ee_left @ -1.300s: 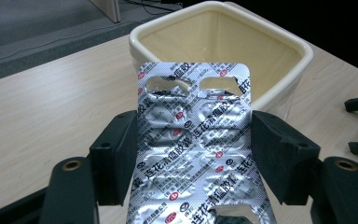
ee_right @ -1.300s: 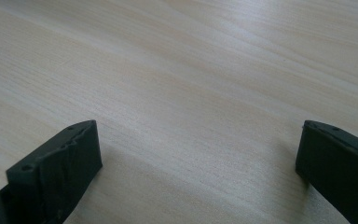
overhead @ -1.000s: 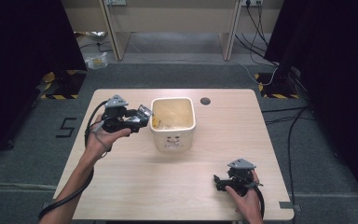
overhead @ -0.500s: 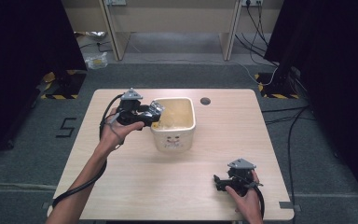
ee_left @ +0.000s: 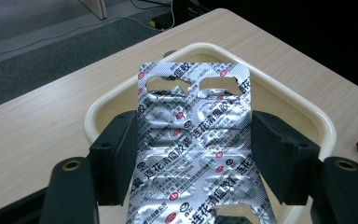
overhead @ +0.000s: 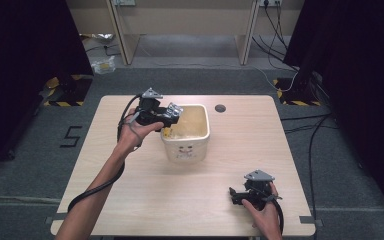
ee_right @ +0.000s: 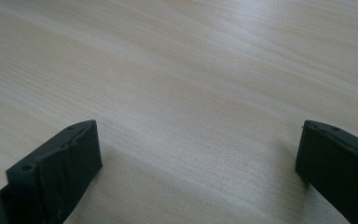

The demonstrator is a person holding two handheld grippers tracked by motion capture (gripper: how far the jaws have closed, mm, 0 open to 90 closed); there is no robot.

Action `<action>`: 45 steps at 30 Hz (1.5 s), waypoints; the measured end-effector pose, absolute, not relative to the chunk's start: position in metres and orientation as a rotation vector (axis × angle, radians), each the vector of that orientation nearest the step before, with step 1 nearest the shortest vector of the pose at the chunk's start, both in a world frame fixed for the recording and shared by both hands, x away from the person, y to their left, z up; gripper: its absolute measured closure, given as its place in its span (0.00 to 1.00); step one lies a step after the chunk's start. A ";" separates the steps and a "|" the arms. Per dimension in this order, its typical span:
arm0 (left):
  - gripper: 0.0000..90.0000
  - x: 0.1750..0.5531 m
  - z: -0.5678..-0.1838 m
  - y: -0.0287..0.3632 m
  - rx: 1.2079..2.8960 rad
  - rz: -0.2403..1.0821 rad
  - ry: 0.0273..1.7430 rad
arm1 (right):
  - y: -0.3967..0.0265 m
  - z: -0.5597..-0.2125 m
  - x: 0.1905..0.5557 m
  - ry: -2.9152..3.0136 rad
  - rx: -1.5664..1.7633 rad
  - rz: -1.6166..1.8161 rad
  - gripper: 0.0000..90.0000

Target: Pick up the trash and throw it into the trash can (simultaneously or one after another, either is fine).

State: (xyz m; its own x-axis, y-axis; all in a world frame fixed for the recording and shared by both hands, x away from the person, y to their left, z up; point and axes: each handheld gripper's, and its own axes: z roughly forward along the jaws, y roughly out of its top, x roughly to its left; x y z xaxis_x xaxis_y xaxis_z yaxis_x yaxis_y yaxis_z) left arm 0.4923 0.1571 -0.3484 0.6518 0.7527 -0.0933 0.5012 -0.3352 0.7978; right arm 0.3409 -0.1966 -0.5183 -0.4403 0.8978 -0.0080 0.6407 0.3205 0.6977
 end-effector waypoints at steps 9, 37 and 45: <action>0.38 0.503 -0.355 0.143 2.036 0.353 0.977 | -0.197 -0.518 0.341 2.198 1.361 0.887 0.00; 0.26 0.518 -0.370 0.120 2.132 0.286 0.991 | -0.197 -0.518 0.341 2.199 1.361 0.885 0.00; 0.22 0.516 -0.366 0.126 2.105 0.284 1.004 | -0.197 -0.518 0.341 2.198 1.365 0.884 0.00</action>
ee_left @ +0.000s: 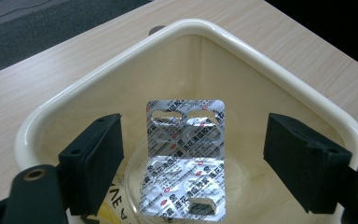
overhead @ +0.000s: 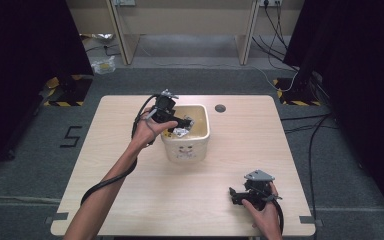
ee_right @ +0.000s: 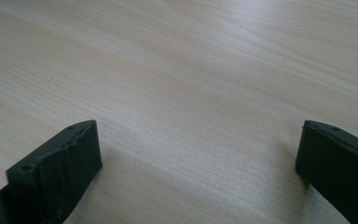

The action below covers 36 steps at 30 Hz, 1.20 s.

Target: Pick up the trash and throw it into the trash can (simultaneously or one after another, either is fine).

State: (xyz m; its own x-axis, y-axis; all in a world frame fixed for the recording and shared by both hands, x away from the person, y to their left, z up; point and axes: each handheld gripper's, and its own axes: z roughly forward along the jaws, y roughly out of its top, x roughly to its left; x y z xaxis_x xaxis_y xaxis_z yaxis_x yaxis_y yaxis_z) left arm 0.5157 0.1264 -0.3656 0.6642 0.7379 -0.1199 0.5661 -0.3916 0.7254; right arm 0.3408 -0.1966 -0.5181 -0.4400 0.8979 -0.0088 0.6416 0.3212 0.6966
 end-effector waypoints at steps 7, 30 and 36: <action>0.21 0.511 -0.364 0.133 2.084 0.285 1.004 | -0.197 -0.518 0.341 2.198 1.365 0.884 0.00; 0.20 0.470 -0.352 0.173 1.998 0.284 0.974 | -0.197 -0.518 0.341 2.198 1.362 0.885 0.00; 0.20 0.456 -0.352 0.186 1.969 0.303 0.974 | -0.197 -0.518 0.341 2.198 1.360 0.885 0.00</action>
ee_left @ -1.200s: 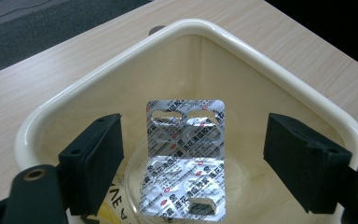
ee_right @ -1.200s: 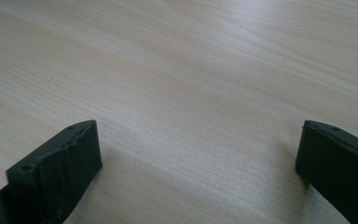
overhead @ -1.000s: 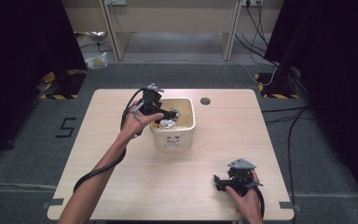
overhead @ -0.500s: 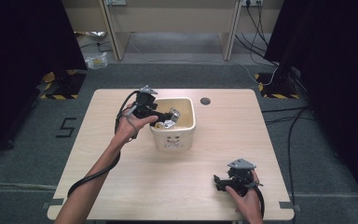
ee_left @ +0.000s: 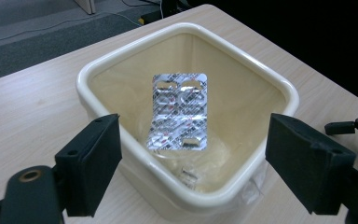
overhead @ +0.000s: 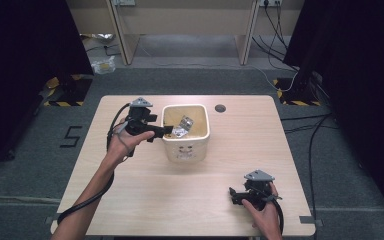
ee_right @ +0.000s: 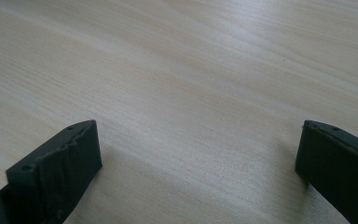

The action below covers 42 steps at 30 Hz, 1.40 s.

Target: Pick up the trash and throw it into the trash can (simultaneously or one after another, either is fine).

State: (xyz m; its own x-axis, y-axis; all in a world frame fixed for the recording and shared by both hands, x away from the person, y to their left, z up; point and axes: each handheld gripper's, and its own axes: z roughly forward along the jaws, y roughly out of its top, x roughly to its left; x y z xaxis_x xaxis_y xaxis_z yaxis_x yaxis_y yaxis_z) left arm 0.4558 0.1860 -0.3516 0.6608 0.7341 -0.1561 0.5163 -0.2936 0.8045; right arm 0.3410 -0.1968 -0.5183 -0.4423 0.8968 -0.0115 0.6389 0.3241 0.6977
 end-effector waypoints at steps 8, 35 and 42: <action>0.20 0.442 -0.355 0.204 1.950 0.316 0.983 | -0.197 -0.518 0.341 2.198 1.363 0.883 0.00; 0.20 0.408 -0.378 0.224 1.913 0.336 0.976 | -0.197 -0.518 0.341 2.198 1.363 0.884 0.00; 0.20 0.404 -0.385 0.225 1.911 0.341 0.973 | -0.197 -0.518 0.341 2.198 1.364 0.884 0.00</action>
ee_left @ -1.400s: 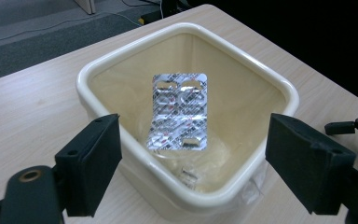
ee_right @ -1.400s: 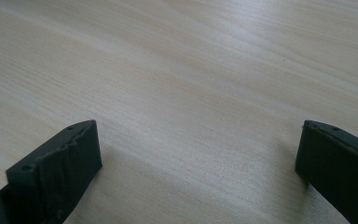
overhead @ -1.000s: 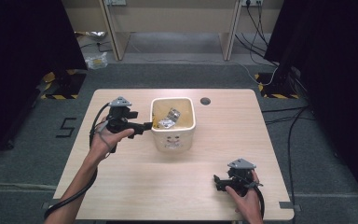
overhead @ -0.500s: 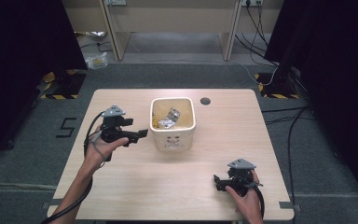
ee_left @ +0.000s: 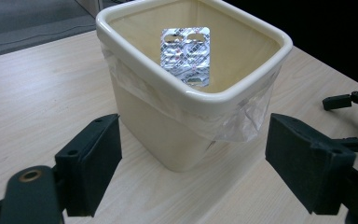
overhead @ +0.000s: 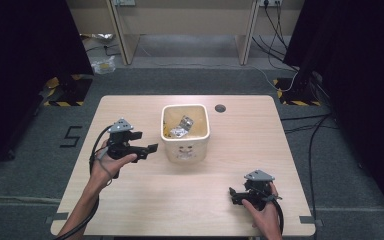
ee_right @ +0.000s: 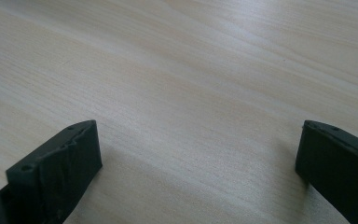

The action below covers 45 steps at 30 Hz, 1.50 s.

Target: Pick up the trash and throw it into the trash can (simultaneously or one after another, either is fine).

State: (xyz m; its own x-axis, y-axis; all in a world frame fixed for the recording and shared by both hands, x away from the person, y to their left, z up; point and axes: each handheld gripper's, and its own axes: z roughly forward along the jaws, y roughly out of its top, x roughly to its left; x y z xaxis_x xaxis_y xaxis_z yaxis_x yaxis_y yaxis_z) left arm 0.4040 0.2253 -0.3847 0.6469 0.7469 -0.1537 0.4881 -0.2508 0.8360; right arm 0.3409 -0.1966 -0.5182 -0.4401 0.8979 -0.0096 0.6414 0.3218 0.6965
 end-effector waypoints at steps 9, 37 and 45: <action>0.20 0.399 -0.398 0.227 1.907 0.331 0.974 | -0.197 -0.518 0.341 2.198 1.363 0.884 0.00; 0.20 0.383 -0.433 0.240 1.909 0.322 0.992 | -0.197 -0.518 0.341 2.198 1.365 0.884 0.00; 0.20 0.379 -0.439 0.243 1.912 0.342 0.994 | -0.197 -0.518 0.341 2.198 1.363 0.884 0.00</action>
